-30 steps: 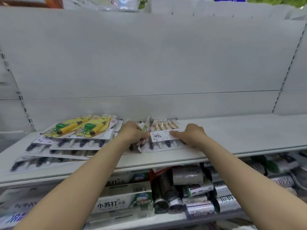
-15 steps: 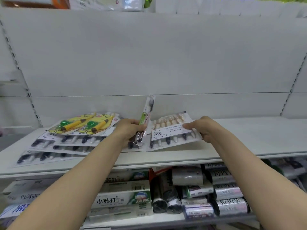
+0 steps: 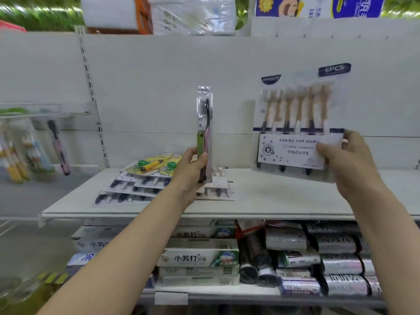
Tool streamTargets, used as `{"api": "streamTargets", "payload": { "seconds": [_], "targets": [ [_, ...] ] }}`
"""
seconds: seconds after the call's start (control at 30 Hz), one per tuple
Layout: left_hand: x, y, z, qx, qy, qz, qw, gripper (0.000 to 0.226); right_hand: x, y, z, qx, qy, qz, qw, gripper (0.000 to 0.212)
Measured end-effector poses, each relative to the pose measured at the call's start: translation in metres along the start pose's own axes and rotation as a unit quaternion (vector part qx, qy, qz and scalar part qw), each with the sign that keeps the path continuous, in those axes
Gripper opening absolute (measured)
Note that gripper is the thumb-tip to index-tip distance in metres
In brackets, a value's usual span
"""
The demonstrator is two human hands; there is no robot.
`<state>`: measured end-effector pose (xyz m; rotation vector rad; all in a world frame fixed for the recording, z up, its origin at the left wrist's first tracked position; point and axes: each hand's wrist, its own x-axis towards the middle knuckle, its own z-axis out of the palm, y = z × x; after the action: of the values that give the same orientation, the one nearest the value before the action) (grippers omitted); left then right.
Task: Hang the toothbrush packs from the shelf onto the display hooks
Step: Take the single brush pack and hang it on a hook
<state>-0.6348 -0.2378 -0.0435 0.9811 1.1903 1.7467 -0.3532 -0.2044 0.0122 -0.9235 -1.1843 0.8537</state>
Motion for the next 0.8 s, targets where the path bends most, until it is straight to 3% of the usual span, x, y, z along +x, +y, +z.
{"api": "streamTargets", "payload": {
  "seconds": [0.3,0.47,0.8],
  "targets": [
    [-0.079,0.059,-0.191,-0.05,0.044,0.085,0.994,0.013,-0.132,-0.038,0.143,0.076,-0.075,-0.026,0.994,0.041],
    [-0.132,0.093,-0.32,-0.029,0.12,0.1,0.987,0.013,-0.22,-0.047,0.25,0.105,-0.136,-0.028,0.985,0.043],
    [-0.226,0.138,-0.53,-0.004,0.192,0.131,0.973,0.008,-0.384,-0.046,0.445,0.137,-0.235,-0.069,0.96,0.038]
  ]
}}
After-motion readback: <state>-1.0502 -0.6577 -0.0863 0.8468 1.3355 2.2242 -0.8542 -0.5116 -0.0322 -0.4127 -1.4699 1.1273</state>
